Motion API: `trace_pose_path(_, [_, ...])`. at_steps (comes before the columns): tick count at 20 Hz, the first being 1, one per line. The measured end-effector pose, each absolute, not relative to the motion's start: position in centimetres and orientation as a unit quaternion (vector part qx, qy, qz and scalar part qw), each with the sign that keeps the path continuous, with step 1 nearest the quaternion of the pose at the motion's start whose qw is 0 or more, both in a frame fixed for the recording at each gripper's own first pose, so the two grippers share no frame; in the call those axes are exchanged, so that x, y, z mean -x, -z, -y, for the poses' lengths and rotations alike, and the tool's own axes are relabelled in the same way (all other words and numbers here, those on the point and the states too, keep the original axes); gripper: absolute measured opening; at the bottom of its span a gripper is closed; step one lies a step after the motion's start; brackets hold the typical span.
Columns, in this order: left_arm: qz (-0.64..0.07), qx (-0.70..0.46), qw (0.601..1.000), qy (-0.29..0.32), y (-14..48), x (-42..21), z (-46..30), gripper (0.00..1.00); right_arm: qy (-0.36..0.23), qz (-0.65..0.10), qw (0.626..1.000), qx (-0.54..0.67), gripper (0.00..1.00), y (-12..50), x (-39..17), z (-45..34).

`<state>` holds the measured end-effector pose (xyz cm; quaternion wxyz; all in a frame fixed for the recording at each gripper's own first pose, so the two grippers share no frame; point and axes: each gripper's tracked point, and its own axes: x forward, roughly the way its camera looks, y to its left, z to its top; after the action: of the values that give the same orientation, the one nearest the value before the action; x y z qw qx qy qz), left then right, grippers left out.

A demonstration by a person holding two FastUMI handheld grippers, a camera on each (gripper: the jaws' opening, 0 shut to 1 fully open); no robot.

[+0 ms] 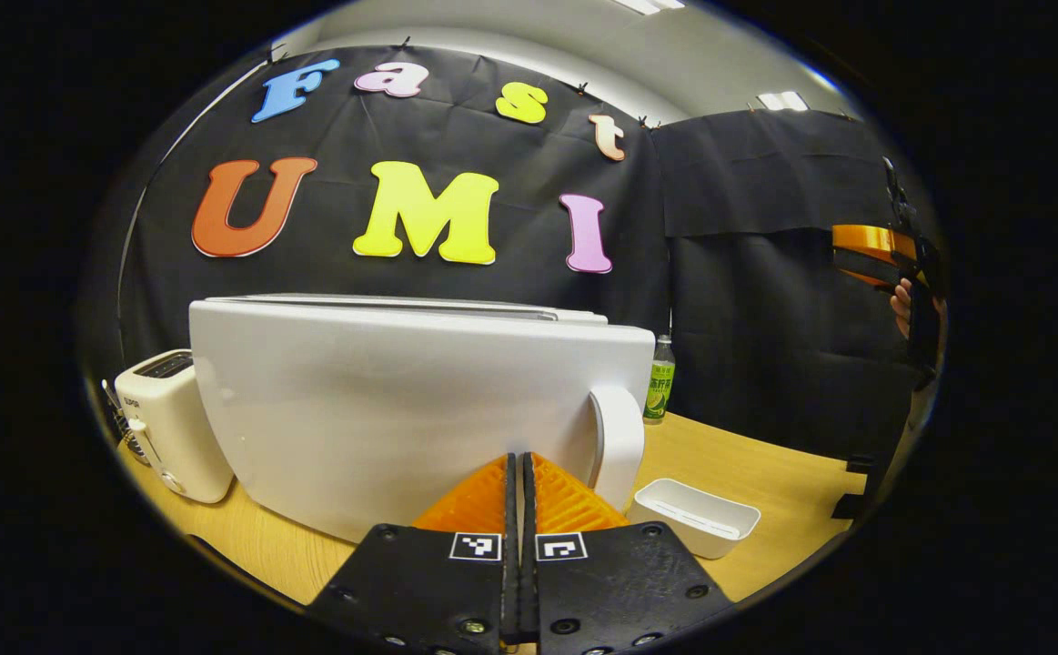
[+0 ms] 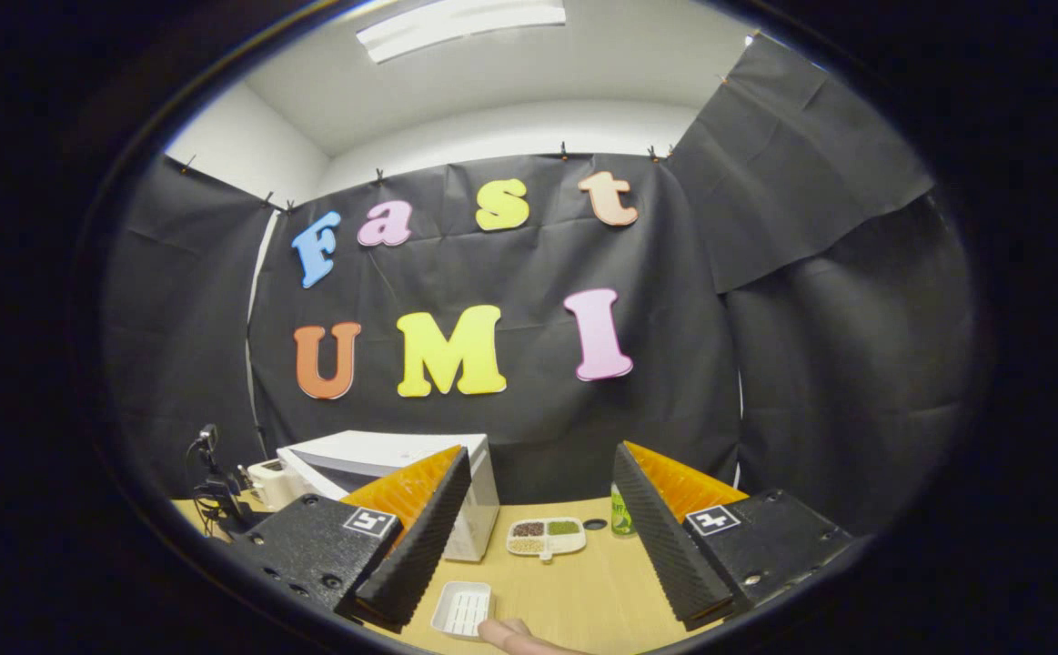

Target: Open the microwave oven with the left hand, put the food in, and close the microwave oven.

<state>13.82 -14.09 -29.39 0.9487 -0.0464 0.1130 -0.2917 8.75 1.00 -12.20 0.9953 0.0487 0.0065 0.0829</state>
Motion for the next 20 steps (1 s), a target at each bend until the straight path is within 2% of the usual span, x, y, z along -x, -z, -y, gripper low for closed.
trace_pose_path(3, [-0.116,0.041,0.952,0.282,29.6,-15.4,14.9,0.00,-0.079,-0.013,0.995,-0.056,1.00,12.9,-9.8,-0.2])
trace_pose_path(4, [-0.115,0.037,0.952,0.281,29.7,-15.9,15.3,0.00,-0.081,-0.014,0.995,-0.058,0.92,13.2,-10.0,-0.1])
trace_pose_path(5, [-0.113,0.031,0.953,0.278,29.7,-16.4,15.6,0.00,-0.081,-0.016,0.995,-0.060,1.00,13.4,-10.2,0.1])
trace_pose_path(6, [-0.113,0.025,0.954,0.276,29.7,-17.0,15.8,0.00,-0.080,-0.016,0.995,-0.062,1.00,13.5,-10.3,0.3])
trace_pose_path(7, [-0.113,0.019,0.955,0.272,29.9,-17.6,16.0,0.00,-0.079,-0.018,0.995,-0.064,0.91,13.6,-10.5,0.5])
trace_pose_path(15, [-0.125,-0.056,0.963,0.231,31.0,-23.1,17.9,0.00,-0.053,-0.018,0.996,-0.075,0.91,14.4,-10.8,1.8])
trace_pose_path(17, [-0.118,-0.053,0.960,0.247,30.9,-23.4,19.3,0.00,-0.049,-0.017,0.996,-0.073,0.91,14.1,-10.4,2.1])
trace_pose_path(20, [-0.116,-0.056,0.966,0.226,31.2,-24.3,19.3,0.00,-0.042,-0.014,0.996,-0.075,0.91,13.4,-9.4,2.5])
